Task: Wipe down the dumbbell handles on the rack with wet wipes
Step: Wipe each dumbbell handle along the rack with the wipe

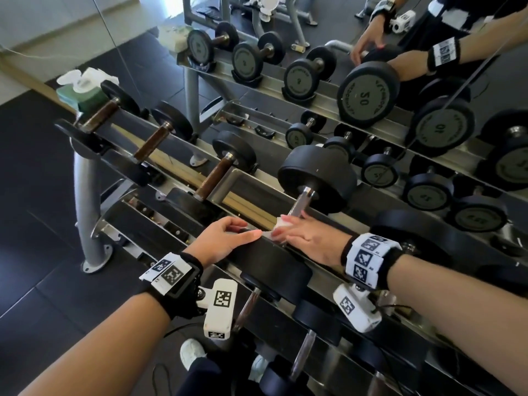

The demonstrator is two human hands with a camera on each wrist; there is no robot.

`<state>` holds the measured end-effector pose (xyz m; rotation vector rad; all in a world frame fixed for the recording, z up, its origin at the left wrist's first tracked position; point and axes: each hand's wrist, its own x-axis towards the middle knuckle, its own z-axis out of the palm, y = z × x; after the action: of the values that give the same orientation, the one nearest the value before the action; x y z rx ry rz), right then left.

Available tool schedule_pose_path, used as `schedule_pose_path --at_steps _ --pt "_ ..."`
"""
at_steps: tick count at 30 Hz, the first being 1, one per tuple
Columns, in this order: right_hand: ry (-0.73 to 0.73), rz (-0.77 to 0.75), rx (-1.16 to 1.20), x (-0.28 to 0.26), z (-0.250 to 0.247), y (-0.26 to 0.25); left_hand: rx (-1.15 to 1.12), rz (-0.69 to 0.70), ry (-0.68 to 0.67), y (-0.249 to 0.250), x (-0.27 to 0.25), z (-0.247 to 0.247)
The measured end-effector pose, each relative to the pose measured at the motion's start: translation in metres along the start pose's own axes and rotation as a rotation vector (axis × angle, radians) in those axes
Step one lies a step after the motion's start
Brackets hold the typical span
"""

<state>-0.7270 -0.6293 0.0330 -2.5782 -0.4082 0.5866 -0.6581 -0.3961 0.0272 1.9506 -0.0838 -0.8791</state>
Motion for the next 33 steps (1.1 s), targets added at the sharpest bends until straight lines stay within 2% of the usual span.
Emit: schedule_pose_path --at_steps 3,6,9,10,13,14,17,19,21,25,30,33 --pt "-0.076 0.047 -0.107 0.005 -0.02 0.011 -0.008 0.003 0.009 0.0 -0.001 0.0" --pt "0.047 0.103 -0.184 0.011 -0.037 0.02 -0.003 0.009 -0.008 0.002 -0.002 -0.001" --pt "0.119 0.132 -0.144 0.0 -0.022 0.015 0.01 0.002 -0.02 0.002 0.0 -0.003" --pt "0.106 0.11 -0.146 -0.006 -0.014 0.013 0.016 0.0 -0.022 0.001 0.0 -0.003" --pt "-0.071 0.017 -0.209 -0.02 -0.003 0.008 0.01 0.002 -0.017 0.0 0.001 -0.003" --pt "-0.074 0.019 -0.207 -0.019 -0.008 0.009 -0.004 0.004 -0.021 0.0 0.001 -0.003" --pt "-0.009 0.181 -0.177 -0.008 -0.025 0.016 -0.016 0.007 -0.039 0.001 0.0 -0.004" --pt "0.045 0.233 -0.206 -0.009 -0.024 0.014 -0.023 0.006 -0.041 0.002 -0.001 -0.004" --pt "0.069 0.214 -0.115 -0.017 -0.01 0.005 -0.025 0.005 -0.036 0.003 -0.002 -0.004" --pt "-0.013 0.135 -0.028 -0.027 0.016 -0.007 0.002 -0.001 -0.03 0.004 -0.001 -0.004" --pt "0.044 0.274 -0.093 -0.016 -0.007 0.02 -0.015 0.002 -0.042 0.005 -0.003 -0.004" --pt "0.115 0.229 0.038 -0.018 0.009 0.014 -0.038 0.013 -0.045 0.005 -0.005 -0.004"
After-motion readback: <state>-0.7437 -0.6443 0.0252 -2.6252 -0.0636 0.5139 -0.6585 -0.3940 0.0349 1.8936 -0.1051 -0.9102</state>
